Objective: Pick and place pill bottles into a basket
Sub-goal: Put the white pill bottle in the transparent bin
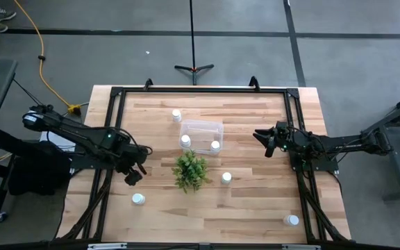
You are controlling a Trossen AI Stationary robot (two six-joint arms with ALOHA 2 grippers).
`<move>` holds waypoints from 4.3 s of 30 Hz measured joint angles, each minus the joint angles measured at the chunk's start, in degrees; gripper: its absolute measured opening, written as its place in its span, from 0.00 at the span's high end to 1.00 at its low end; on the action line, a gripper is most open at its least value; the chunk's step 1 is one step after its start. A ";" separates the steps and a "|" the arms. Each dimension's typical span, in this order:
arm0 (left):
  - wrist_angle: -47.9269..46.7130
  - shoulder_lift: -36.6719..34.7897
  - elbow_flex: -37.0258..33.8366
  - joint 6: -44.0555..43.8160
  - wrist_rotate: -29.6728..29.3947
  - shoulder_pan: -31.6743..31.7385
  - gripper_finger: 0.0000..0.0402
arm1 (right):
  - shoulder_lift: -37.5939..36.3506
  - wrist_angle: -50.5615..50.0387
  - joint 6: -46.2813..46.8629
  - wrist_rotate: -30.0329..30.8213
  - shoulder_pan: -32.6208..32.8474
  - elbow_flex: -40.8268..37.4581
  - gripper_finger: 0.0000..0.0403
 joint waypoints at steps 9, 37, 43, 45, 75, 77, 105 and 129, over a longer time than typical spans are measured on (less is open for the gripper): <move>0.09 0.00 2.04 -17.73 -0.24 -0.77 0.06 | 0.02 -0.38 -0.43 -0.02 0.01 0.01 0.69; 5.07 9.31 7.35 -39.52 -10.27 -19.52 0.06 | 0.00 -0.71 0.44 0.15 0.02 -0.02 0.69; 0.53 16.07 13.81 -38.55 -15.96 -20.65 0.06 | 0.00 -0.78 0.48 0.57 0.00 0.01 0.69; 0.92 18.32 15.00 -36.87 -16.56 -20.70 0.06 | 0.00 -0.78 0.48 0.61 0.02 0.00 0.69; 4.42 25.88 16.05 -29.50 -10.47 -21.31 0.06 | 0.00 -1.52 -1.25 2.05 0.00 0.03 0.69; 4.38 25.88 16.05 -28.90 -11.68 -21.31 0.06 | 0.00 -1.54 -1.24 2.05 0.00 0.03 0.69; 6.80 25.91 14.19 -17.02 -17.02 -25.88 0.06 | 0.00 -1.58 -1.46 2.12 0.01 0.03 0.69; 7.83 25.97 12.31 -17.71 -15.48 -25.82 0.06 | 0.00 -1.56 -1.46 2.12 0.02 0.01 0.69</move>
